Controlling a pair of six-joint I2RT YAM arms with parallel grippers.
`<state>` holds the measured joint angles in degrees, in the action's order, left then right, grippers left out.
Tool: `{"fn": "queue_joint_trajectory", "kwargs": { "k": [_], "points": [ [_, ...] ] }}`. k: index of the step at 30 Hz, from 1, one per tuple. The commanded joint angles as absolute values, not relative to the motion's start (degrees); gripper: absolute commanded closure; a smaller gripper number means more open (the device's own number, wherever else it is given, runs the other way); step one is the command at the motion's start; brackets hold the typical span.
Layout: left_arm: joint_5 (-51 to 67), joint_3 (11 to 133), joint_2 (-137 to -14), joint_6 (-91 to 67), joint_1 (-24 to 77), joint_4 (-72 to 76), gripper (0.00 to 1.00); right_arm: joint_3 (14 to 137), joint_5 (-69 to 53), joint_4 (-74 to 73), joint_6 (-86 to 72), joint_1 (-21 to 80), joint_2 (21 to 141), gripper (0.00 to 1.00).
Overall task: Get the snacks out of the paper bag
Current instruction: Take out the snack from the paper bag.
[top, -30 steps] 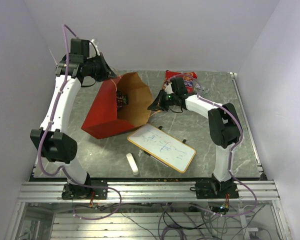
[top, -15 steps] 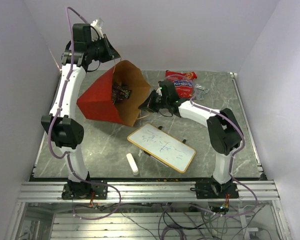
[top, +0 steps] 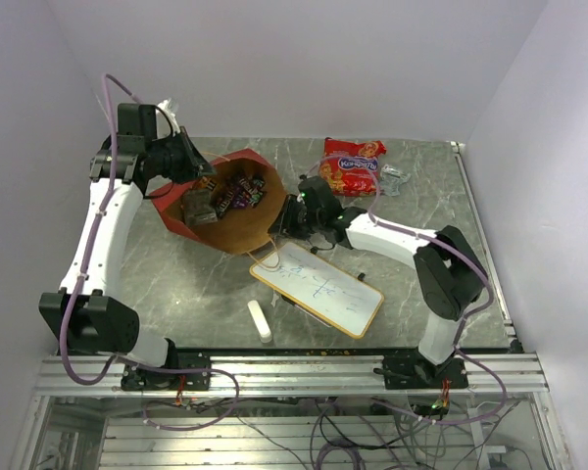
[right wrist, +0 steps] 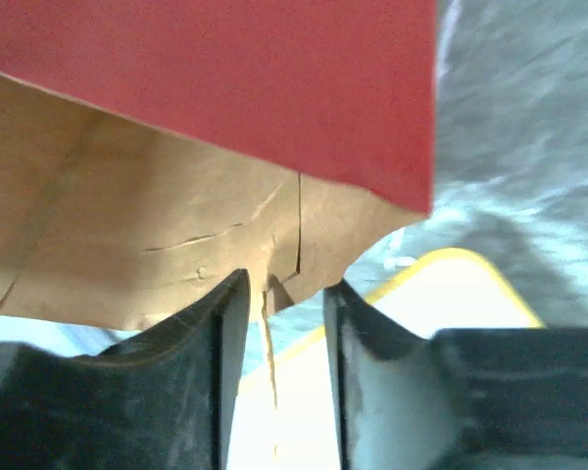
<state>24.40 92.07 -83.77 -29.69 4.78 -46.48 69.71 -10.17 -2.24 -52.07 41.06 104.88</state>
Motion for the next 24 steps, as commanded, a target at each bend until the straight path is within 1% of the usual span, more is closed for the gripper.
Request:
{"fn": "queue_joint_trajectory", "kwargs": {
  "k": [1,3,5,9,12,19,24],
  "points": [
    [29.15,93.84,-84.39,-32.8,4.48,-47.97,0.93,71.91,-0.75,-9.76,-32.46,39.56,97.8,0.55],
    [30.9,93.84,-84.46,-33.88,4.48,-48.25,0.93,71.41,-0.08,-10.94,-22.43,39.65,95.01,0.46],
    [32.88,93.38,-84.15,-35.15,4.48,-47.86,0.93,69.29,-1.66,-9.4,-12.11,40.35,91.65,0.43],
    [36.29,91.61,-83.19,-38.3,4.48,-45.65,0.93,63.31,-9.43,-1.13,3.36,42.24,85.75,0.41],
    [37.18,90.94,-82.98,-39.31,4.49,-45.69,0.93,61.72,-15.34,4.78,12.88,44.97,85.71,0.42],
    [39.59,90.62,-83.33,-42.42,4.74,-43.84,0.93,67.87,-14.99,17.19,20.99,49.3,100.25,0.45],
    [40.0,92.9,-85.04,-42.6,4.75,-44.94,0.93,76.05,-5.04,19.97,26.51,50.01,111.88,0.51]
  ]
}}
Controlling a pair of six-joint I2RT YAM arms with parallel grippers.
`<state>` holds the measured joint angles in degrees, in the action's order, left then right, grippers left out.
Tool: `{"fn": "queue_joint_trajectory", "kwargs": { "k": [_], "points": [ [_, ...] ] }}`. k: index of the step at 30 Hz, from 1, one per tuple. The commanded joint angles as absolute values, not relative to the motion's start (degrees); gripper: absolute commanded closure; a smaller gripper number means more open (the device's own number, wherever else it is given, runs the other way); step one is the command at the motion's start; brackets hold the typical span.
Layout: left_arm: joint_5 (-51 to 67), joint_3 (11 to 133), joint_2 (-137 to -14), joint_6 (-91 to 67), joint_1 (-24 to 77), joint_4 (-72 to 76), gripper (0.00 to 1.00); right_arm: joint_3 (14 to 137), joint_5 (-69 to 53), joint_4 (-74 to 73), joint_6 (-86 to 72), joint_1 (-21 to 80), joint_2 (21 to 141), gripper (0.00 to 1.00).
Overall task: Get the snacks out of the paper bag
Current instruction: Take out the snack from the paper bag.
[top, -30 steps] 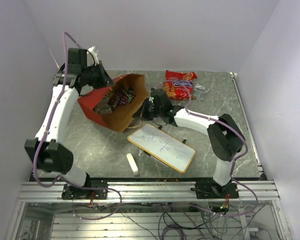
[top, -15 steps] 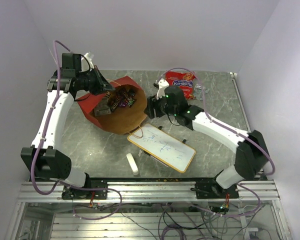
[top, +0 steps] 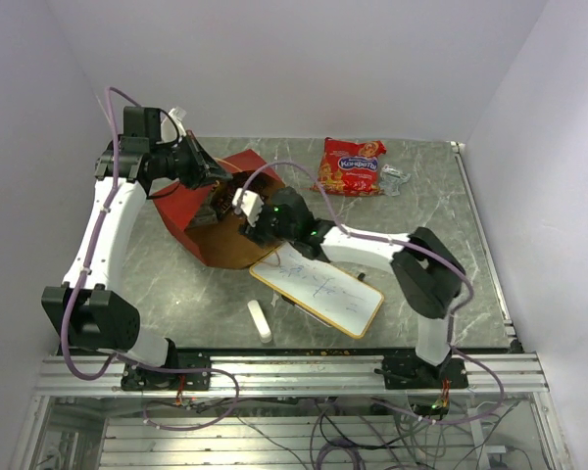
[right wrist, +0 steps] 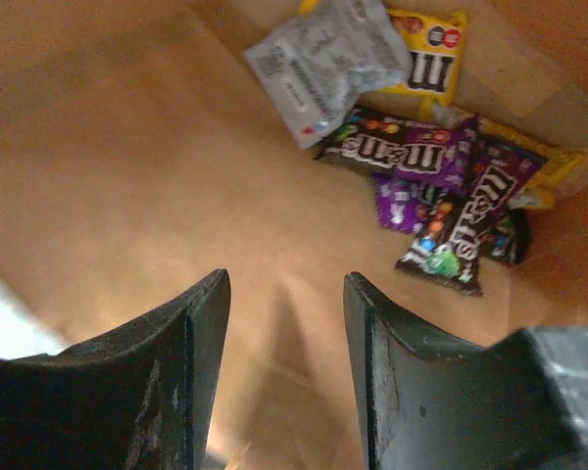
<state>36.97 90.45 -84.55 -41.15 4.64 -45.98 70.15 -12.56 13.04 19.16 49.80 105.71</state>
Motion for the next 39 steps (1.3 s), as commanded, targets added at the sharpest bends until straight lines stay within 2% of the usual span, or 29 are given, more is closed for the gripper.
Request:
{"fn": "queue_joint_trajectory", "kwargs": {
  "k": [1,4,8,14,21,31,37,39],
  "points": [
    [40.2,93.38,-85.34,-42.81,4.75,-44.95,0.93,76.92,-2.55,21.21,27.51,50.05,113.73,0.53],
    [40.38,94.46,-86.01,-43.55,4.75,-44.53,0.93,77.79,3.4,26.01,31.33,49.93,118.63,0.56],
    [40.41,95.0,-86.54,-43.6,4.83,-45.03,0.93,80.89,7.45,28.9,35.0,49.76,123.66,0.53],
    [40.33,94.96,-86.4,-43.05,5.4,-45.28,0.93,88.59,9.75,28.25,32.51,48.18,130.63,0.45],
    [40.05,94.33,-85.66,-42.73,6.73,-45.91,0.93,95.14,10.83,27.39,30.55,46.77,136.62,0.44],
    [38.66,93.82,-84.42,-43.75,6.86,-46.27,0.93,96.57,6.47,24.8,26.77,44.91,139.99,0.62],
    [38.1,92.38,-84.22,-46.63,6.86,-44.48,0.93,96.33,3.82,23.08,24.46,44.91,139.16,0.82],
    [37.8,92.21,-84.27,-47.36,6.86,-43.98,0.93,96.63,3.67,22.52,23.5,44.91,138.54,0.91]
  ]
}}
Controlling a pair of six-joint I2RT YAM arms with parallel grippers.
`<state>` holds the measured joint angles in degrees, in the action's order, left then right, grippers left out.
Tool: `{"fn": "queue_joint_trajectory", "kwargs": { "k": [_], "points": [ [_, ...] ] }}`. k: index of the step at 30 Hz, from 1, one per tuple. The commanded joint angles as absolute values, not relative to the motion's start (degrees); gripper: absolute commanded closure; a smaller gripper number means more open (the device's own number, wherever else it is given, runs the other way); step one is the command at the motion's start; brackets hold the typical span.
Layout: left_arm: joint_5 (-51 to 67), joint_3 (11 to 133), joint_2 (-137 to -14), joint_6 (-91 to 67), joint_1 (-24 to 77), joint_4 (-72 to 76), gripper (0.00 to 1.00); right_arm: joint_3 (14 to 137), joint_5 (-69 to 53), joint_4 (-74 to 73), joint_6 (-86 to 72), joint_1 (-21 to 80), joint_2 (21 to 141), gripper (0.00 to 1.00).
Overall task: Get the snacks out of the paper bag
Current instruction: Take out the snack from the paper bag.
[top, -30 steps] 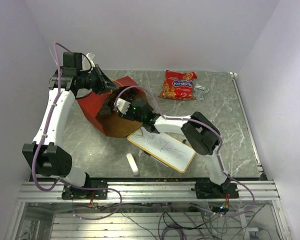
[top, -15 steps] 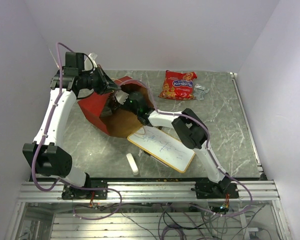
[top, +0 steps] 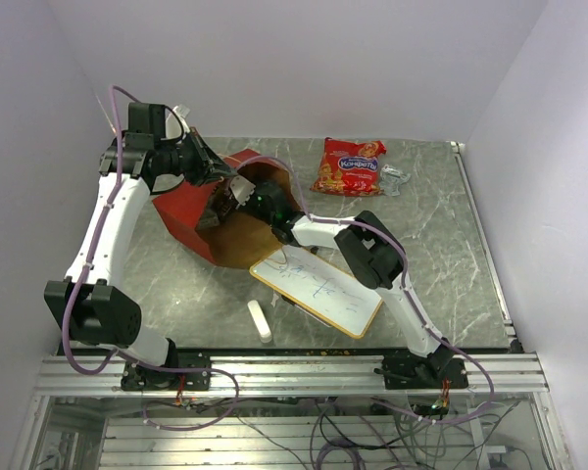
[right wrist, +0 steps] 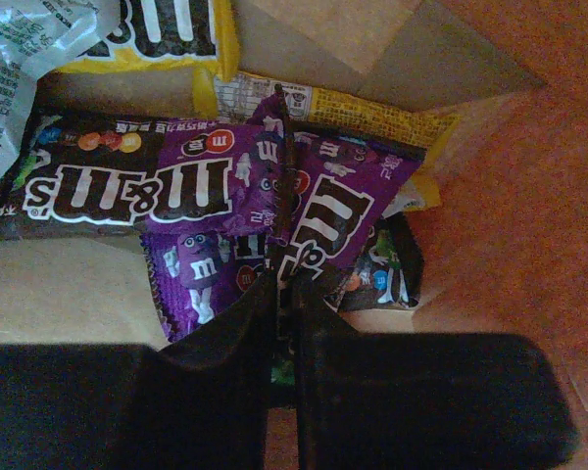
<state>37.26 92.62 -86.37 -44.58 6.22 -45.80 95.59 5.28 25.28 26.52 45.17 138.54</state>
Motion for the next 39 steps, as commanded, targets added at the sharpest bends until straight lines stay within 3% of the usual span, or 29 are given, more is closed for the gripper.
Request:
{"fn": "queue_joint_trajectory", "kwargs": {
  "k": [1,7,23,39],
  "points": [
    [37.73,92.12,-84.26,-47.64,6.86,-43.82,0.93,96.67,3.41,22.24,22.98,44.91,138.16,0.95],
    [37.17,92.14,-84.29,-48.59,6.86,-42.95,0.93,95.61,2.65,20.36,18.72,45.31,133.72,1.0],
    [36.4,90.39,-83.83,-52.46,6.77,-34.38,0.93,81.83,-6.63,15.06,-2.47,47.37,116.24,1.0],
    [37.89,85.25,-81.54,-51.64,6.68,-31.92,0.93,63.38,-2.6,0.04,-1.79,47.38,83.18,1.0]
  ]
}}
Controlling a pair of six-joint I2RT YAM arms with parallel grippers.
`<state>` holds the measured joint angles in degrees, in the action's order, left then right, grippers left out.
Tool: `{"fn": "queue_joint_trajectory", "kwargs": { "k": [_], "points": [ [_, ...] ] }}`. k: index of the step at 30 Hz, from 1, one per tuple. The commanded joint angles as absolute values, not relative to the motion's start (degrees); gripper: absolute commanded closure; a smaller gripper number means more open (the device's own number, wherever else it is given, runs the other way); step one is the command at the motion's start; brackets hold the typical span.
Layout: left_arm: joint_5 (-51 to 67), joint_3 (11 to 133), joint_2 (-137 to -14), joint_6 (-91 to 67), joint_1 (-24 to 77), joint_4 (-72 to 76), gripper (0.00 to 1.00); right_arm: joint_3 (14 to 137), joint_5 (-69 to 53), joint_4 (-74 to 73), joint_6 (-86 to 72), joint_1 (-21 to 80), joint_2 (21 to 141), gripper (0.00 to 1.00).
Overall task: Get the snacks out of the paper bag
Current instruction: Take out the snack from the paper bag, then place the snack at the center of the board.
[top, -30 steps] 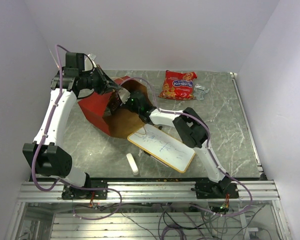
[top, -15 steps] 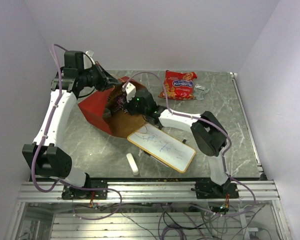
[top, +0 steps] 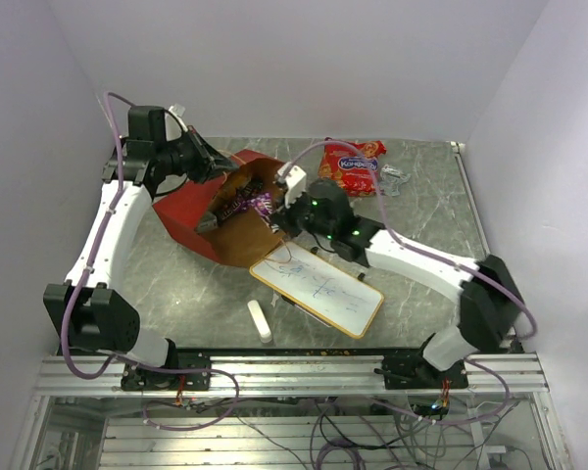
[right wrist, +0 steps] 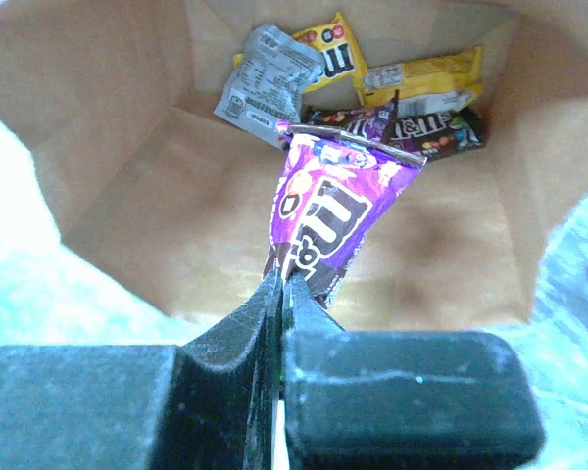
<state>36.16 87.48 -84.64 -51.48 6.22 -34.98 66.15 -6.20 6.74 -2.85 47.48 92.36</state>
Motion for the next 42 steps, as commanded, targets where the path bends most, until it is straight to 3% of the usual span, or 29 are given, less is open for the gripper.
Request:
{"fn": "queue_joint_trajectory", "kwargs": {
  "k": [1,9,13,18,25,33,42],
  "points": [
    [38.05,84.54,-81.18,-51.75,6.68,-31.61,0.93,62.58,-0.39,-1.89,-1.81,47.37,80.33,1.0],
    [38.58,79.8,-78.37,-52.41,6.68,-30.17,0.93,54.04,26.8,-13.23,-9.93,44.87,63.47,1.0],
    [39.31,79.68,-78.46,-52.92,6.68,-29.45,0.93,51.06,23.9,-15.99,-11.01,35.77,63.28,1.0],
    [39.89,82.19,-79.93,-51.58,6.68,-31.74,0.93,49.36,17.06,-13.11,-9.92,27.28,70.14,1.0],
    [40.09,82.66,-80.16,-51.34,6.68,-32.62,0.93,53.89,8.74,-6.04,-14.54,26.23,86.18,1.0],
    [39.63,83.29,-79.98,-50.46,6.68,-34.63,0.93,58.87,12.99,3.77,-19.36,26.19,99.47,1.0],
    [39.11,84.81,-80.16,-49.1,6.68,-37.32,0.93,58.66,17.39,9.53,-15.21,26.1,105.11,0.99]
  ]
}}
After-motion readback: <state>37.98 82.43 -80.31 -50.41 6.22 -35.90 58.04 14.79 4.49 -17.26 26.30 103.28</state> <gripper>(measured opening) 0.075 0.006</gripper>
